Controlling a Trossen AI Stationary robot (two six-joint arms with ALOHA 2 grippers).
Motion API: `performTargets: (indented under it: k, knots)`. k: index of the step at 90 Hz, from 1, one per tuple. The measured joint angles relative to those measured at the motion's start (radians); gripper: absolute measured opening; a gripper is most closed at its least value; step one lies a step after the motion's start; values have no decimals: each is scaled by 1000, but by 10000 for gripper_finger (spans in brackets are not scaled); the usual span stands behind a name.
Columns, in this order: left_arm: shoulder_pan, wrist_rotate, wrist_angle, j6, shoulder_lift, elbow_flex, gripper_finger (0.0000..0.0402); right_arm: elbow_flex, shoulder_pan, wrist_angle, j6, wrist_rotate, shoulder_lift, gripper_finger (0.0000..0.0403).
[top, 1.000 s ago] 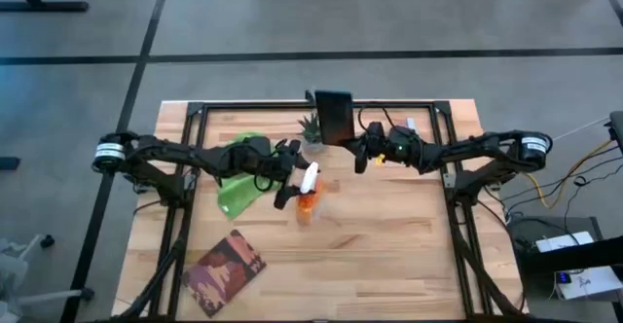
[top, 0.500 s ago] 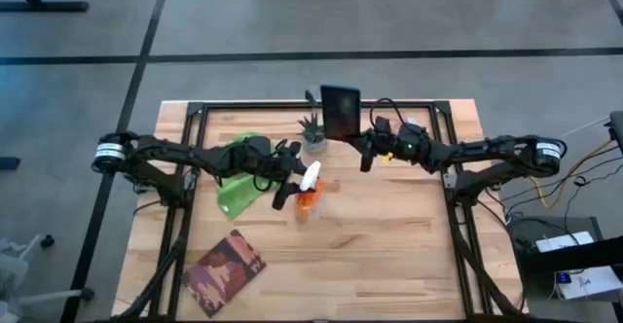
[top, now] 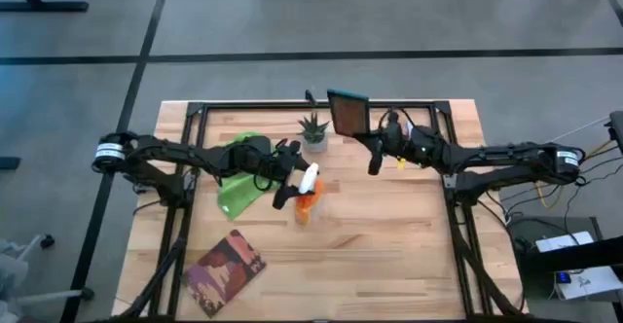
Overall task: Apply microfiber cloth
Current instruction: Spray the front and back of the tablet with the spray bottle
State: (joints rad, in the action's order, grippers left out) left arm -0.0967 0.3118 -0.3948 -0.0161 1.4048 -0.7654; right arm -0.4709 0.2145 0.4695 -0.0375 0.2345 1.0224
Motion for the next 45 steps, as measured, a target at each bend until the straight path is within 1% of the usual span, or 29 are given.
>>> performTargets:
  k: [11,19,25,33,40,45]
  knots:
    - [0,3,23,-13,-9,0,273,-1,-98,-99,-75,183,-45,8]
    - [0,5,52,-17,-29,0,272,-1,-184,-198,-105,355,-54,8]
    - [0,5,77,-21,-49,2,273,-1,-249,-282,-107,496,-53,8]
    - [0,5,103,-23,-72,4,275,-1,-326,-381,-82,660,-39,8]
    - [2,6,126,-21,-89,5,274,-1,-381,-457,-51,767,-18,8]
    - [2,13,136,-13,-96,5,272,-1,-410,-474,-40,814,8,8]
